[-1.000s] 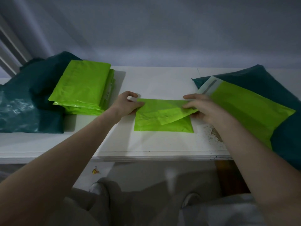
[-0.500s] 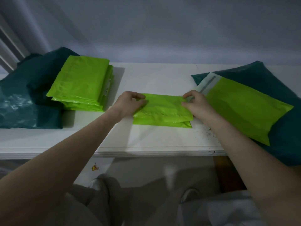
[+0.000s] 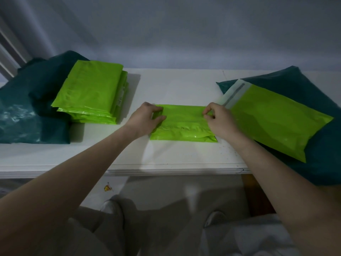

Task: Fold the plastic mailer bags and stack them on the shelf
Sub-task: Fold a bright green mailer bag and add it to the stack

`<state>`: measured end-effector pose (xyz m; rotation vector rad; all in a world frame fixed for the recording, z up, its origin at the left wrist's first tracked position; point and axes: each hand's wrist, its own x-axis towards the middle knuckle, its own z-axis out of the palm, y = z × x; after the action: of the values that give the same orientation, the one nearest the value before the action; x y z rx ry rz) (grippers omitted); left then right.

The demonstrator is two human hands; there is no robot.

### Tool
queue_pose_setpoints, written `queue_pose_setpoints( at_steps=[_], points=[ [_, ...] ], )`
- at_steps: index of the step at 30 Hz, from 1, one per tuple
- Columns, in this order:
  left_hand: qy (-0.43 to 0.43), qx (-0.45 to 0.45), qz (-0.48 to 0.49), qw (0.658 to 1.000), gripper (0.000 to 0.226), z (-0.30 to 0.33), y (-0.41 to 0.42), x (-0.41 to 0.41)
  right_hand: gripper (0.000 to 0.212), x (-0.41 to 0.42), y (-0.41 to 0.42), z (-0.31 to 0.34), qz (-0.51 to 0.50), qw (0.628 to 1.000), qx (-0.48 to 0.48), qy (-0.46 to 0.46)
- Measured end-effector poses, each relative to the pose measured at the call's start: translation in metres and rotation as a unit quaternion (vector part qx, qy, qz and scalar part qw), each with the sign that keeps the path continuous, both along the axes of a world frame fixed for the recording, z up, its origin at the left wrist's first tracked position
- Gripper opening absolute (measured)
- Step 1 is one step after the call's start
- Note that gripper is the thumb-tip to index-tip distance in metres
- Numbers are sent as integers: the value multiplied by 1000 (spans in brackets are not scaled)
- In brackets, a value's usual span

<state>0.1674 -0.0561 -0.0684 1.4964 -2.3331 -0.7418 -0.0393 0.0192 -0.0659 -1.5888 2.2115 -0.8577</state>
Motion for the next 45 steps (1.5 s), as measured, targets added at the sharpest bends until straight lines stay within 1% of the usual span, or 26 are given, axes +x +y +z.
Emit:
queue_pose_setpoints(
  at_steps=[6,9,12,14,16,18,20,21,23,25,28,30,32,33,36,38,41,45],
  points=[
    [-68,-22,-35,997,49,6,9,0,16,2,-1,-4,-4,1000,10,26],
    [-101,-16,-50,994,51,10,12,-1,19,3,-2,-5,-6,999,26,40],
    [-124,0,-51,991,59,10,15,-3,24,5,-3,-4,-10,998,49,49],
    [-158,-6,-55,986,69,10,19,-4,30,10,-2,-3,-5,995,68,67],
    [-196,-20,-57,979,77,12,23,-5,32,15,0,-3,14,991,80,107],
    [-216,-32,-61,974,83,13,25,-5,30,19,2,-2,29,980,89,177],
    [-230,-47,-65,970,88,12,25,-5,26,20,5,0,22,966,98,238],
    [-239,-52,-68,967,90,12,25,-5,26,19,6,3,13,963,104,249],
    [-258,-57,-74,962,95,12,25,-5,29,18,6,6,1,964,119,238],
    [-269,-62,-75,958,99,15,25,-5,37,15,4,7,-7,973,127,194],
    [-258,-102,-63,959,97,26,24,-5,49,15,2,11,-41,989,92,110],
    [-219,-144,-49,964,87,31,21,-7,48,17,0,15,-49,994,38,86],
    [-176,-190,-52,965,73,27,18,-11,46,24,-3,16,-9,995,-3,104],
    [-163,-205,-63,963,71,24,18,-14,46,28,-4,16,23,991,-13,129],
    [-141,-201,-110,963,86,10,19,-24,46,40,-10,7,98,975,-3,198],
    [-152,-186,-128,962,91,-2,19,-29,44,44,-13,-1,121,969,22,213],
    [-173,-173,-146,958,93,-16,19,-32,40,44,-15,-13,139,963,51,225],
    [-159,-163,-141,963,92,-19,20,-32,43,42,-15,-17,145,960,60,233]
  ],
)
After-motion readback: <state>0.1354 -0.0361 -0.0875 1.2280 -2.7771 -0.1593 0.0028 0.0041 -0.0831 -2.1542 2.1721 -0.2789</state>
